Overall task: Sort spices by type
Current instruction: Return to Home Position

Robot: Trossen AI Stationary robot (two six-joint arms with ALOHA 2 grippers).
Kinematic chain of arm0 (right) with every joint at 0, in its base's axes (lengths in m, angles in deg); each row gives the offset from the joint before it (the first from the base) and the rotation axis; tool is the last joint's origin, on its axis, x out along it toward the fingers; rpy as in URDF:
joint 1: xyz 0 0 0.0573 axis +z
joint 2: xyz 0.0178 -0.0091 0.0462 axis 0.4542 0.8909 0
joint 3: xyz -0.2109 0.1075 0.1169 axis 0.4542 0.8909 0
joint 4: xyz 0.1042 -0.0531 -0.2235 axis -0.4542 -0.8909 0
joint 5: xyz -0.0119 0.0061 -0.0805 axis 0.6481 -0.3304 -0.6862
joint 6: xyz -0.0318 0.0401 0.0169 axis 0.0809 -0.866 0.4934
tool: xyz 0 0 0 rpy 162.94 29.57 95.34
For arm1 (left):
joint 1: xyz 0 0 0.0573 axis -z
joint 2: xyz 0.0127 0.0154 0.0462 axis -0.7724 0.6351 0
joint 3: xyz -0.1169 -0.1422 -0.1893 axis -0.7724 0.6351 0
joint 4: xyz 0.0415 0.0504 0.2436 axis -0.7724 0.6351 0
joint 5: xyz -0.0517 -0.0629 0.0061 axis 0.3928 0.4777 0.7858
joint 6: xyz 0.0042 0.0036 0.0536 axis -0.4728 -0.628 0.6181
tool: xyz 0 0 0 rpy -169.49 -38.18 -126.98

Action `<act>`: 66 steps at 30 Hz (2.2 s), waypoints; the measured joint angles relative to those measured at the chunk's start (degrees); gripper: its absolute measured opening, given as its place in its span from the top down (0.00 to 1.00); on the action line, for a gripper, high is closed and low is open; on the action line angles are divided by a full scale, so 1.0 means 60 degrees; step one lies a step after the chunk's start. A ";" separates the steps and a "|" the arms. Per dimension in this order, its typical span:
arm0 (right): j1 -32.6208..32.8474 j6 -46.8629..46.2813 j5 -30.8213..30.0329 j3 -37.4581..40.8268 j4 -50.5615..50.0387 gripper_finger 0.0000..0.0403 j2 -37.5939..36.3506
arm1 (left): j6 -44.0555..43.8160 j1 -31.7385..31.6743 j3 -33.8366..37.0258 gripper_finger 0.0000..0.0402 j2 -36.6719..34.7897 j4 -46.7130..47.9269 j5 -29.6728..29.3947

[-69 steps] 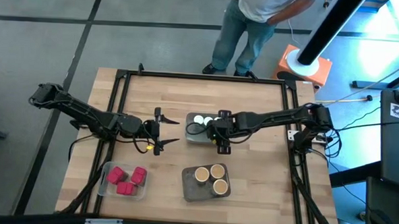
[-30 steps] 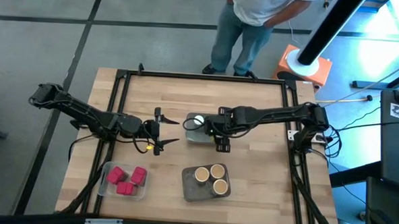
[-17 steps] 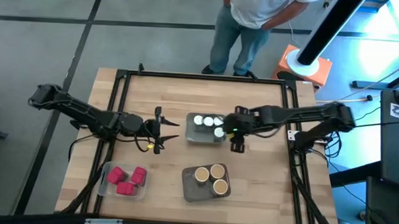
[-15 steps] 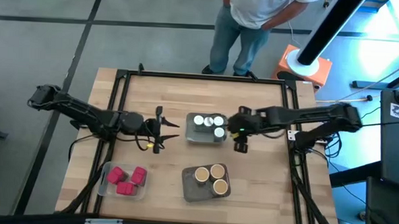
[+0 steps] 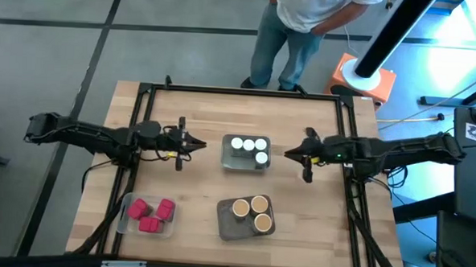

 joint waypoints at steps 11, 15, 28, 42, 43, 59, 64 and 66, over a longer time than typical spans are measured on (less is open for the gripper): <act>0.0000 -0.0047 0.0190 0.2607 0.2642 0.98 -0.2498 | -0.0683 -0.0029 0.1654 0.96 -0.1493 -0.0884 -0.0030; 0.0000 -0.0054 0.0207 0.3288 0.3159 0.96 -0.3165 | -0.1066 -0.0029 0.2189 0.96 -0.1954 -0.1201 -0.0250; 0.0000 -0.0301 0.0349 0.4254 0.3305 0.97 -0.4652 | -0.1214 -0.0002 0.2538 0.96 -0.2972 -0.0569 -0.0372; 0.0000 -0.0390 0.0432 0.5057 0.3178 0.98 -0.6060 | -0.1393 -0.0021 0.2538 0.96 -0.5591 0.2058 -0.1075; 0.0000 -0.0393 0.0433 0.5105 0.3164 0.98 -0.6165 | -0.1393 -0.0021 0.2538 0.96 -0.5853 0.2318 -0.1227; 0.0000 -0.0638 0.0666 0.5286 0.1973 0.98 -0.7981 | -0.1320 0.0011 0.2534 0.96 -0.7991 0.3784 -0.1385; 0.0003 -0.0306 0.0795 0.5283 0.1904 0.98 -0.7961 | -0.1320 0.0008 0.2534 0.96 -0.7992 0.3788 -0.1385; 0.0000 -0.0182 0.0950 0.5283 0.1861 0.98 -0.7957 | -0.1320 0.0008 0.2534 0.96 -0.7979 0.3788 -0.1385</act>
